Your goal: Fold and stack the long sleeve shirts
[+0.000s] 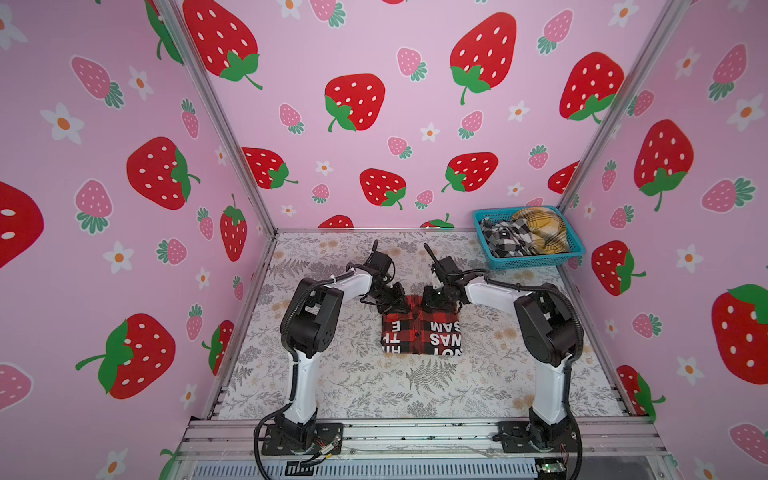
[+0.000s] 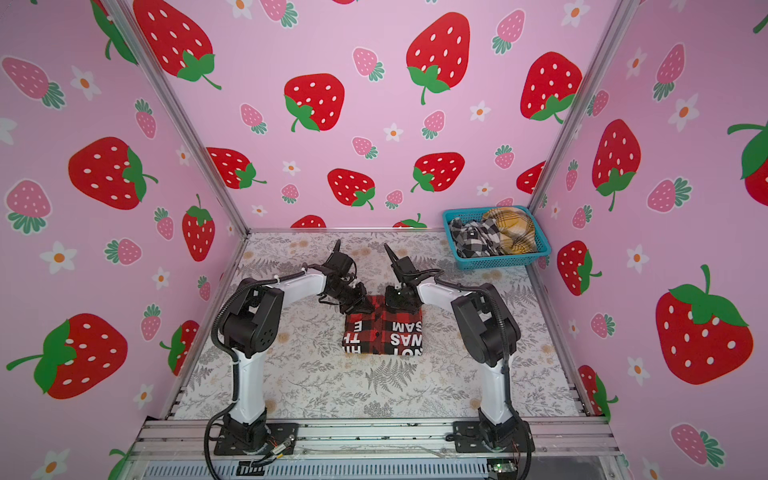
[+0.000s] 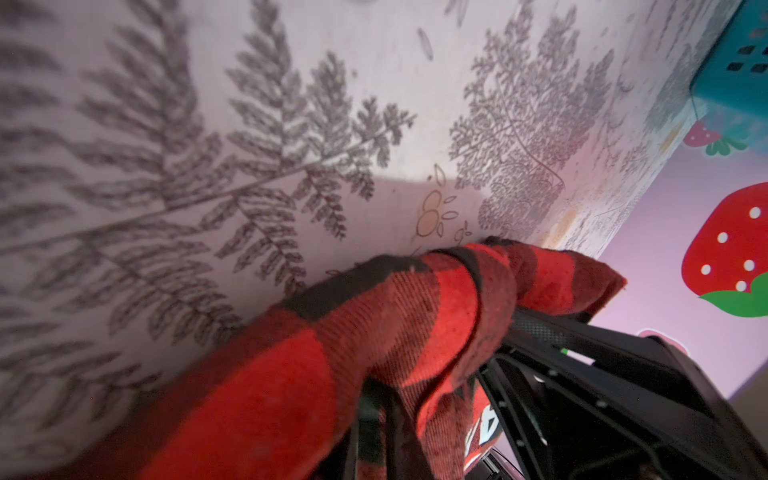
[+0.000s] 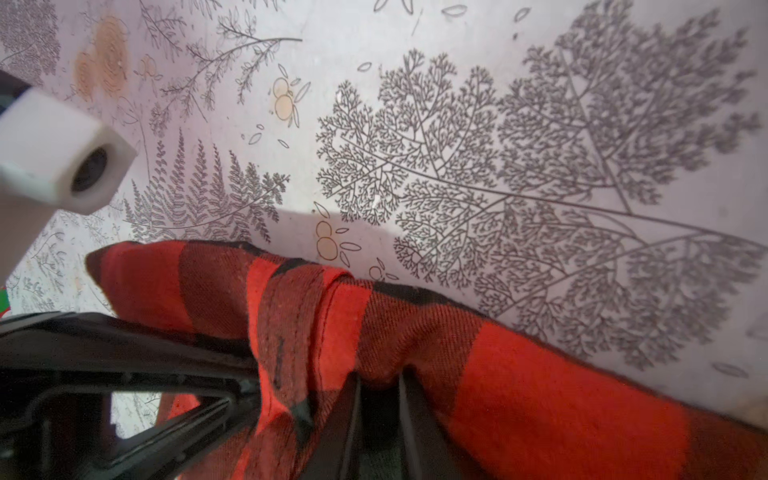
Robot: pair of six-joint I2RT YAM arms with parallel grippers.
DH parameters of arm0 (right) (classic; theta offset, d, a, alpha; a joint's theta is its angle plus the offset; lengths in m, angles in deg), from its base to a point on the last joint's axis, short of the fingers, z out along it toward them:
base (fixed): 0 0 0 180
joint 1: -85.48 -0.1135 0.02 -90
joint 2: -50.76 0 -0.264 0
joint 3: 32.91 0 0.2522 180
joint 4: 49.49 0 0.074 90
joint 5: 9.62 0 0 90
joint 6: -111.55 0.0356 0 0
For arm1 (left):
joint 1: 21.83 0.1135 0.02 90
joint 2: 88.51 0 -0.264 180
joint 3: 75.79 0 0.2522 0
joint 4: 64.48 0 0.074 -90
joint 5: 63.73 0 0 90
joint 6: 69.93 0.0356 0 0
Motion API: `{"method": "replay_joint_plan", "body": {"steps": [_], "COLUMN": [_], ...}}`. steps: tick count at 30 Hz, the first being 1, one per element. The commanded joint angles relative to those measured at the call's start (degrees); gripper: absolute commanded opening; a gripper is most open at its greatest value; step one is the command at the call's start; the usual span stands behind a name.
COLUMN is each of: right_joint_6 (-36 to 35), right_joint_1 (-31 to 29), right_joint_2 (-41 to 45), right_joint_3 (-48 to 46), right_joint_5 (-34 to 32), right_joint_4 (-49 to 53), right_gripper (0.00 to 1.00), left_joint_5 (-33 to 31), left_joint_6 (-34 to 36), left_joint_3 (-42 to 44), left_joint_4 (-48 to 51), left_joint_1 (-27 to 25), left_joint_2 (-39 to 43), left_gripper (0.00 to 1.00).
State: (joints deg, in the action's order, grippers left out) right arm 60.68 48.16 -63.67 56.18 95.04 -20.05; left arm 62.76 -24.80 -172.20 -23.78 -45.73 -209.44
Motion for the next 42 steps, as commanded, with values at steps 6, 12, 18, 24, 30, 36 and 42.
{"method": "replay_joint_plan", "body": {"steps": [6,12,18,24,30,36,42], "right_joint_6": [-1.0,2.6,7.0,12.3,11.9,8.0,5.8], "right_joint_1": [-1.0,-5.1,-9.6,-10.2,-10.1,-9.3,-4.7], "right_joint_2": [7.5,16.4,20.6,20.3,19.9,25.7,29.0], "right_joint_3": [-1.4,-8.7,-15.8,-25.1,-25.4,-19.9,-19.6], "right_joint_5": [-1.3,-0.9,-0.9,2.5,1.6,-3.1,-4.8], "right_joint_4": [5.1,3.5,-0.4,-8.5,-6.7,1.8,3.9], "right_gripper": [0.22,0.23,0.22,0.22,0.19,0.23,0.23], "left_joint_5": [-1.6,-1.7,-0.2,-0.6,0.1,-1.7,-8.1], "left_joint_6": [-0.3,-2.0,-4.0,-4.5,-4.2,-1.3,5.2], "left_joint_3": [-0.3,4.3,6.3,7.4,7.5,4.6,4.0], "left_joint_4": [2.6,1.1,-2.1,-4.2,-4.8,-0.7,5.6], "left_joint_1": [-0.1,-1.2,-4.7,-4.8,-4.8,-4.6,-3.4], "left_joint_2": [5.7,12.6,11.0,6.5,3.6,9.0,20.6], "left_gripper": [0.21,0.22,0.19,0.18,0.17,0.24,0.34]}}
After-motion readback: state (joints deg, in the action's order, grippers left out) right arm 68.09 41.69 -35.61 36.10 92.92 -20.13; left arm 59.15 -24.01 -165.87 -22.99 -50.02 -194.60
